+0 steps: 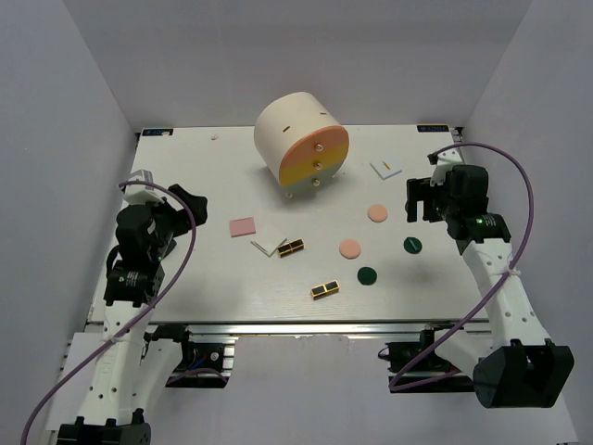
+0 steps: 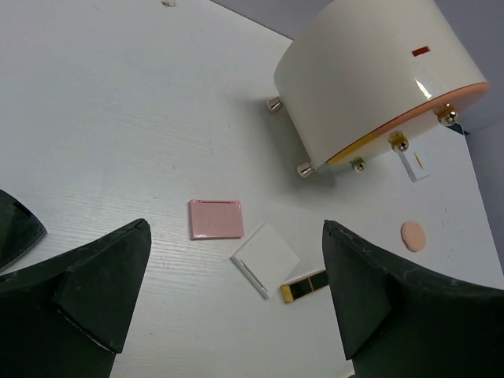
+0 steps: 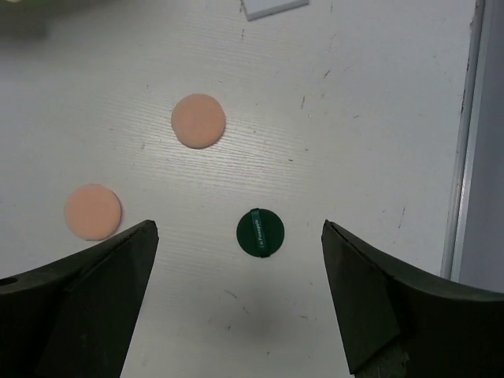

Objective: Organize the makeup

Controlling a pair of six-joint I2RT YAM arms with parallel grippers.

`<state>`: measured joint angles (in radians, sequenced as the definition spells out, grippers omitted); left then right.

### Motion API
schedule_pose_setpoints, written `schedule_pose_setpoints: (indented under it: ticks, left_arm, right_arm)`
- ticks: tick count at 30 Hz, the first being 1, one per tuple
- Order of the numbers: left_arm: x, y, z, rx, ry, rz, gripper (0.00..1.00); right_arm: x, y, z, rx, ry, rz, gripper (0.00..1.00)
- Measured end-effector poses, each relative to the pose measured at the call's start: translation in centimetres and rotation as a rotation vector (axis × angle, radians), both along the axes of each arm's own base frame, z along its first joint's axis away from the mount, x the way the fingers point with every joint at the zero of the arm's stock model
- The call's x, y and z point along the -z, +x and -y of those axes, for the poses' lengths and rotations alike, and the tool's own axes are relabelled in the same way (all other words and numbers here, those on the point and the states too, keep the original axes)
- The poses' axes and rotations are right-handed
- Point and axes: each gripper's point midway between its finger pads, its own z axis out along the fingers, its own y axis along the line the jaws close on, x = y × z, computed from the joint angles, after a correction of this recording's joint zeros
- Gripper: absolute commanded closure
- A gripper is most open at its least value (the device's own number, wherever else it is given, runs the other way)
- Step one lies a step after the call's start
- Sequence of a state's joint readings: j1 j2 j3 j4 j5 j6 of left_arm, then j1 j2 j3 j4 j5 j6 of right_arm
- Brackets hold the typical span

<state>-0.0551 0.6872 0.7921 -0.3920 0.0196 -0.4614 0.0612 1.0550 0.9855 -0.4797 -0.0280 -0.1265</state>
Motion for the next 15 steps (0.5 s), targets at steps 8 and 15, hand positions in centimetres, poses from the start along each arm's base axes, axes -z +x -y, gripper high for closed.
schedule_pose_setpoints:
  ticks: [8, 15]
  left_arm:
    - [1.3, -0.6, 0.7, 0.031, -0.027, -0.033, 0.02]
    - [1.7, -0.5, 1.5, 0.06, -0.07, -0.038, 0.37]
  right_arm:
    - [-1.1, -0.9, -3.3, -0.296, -0.017, 0.067, 0.11]
    - [-1.8, -3.1, -8.6, -0.668, -0.025, 0.162, 0.24]
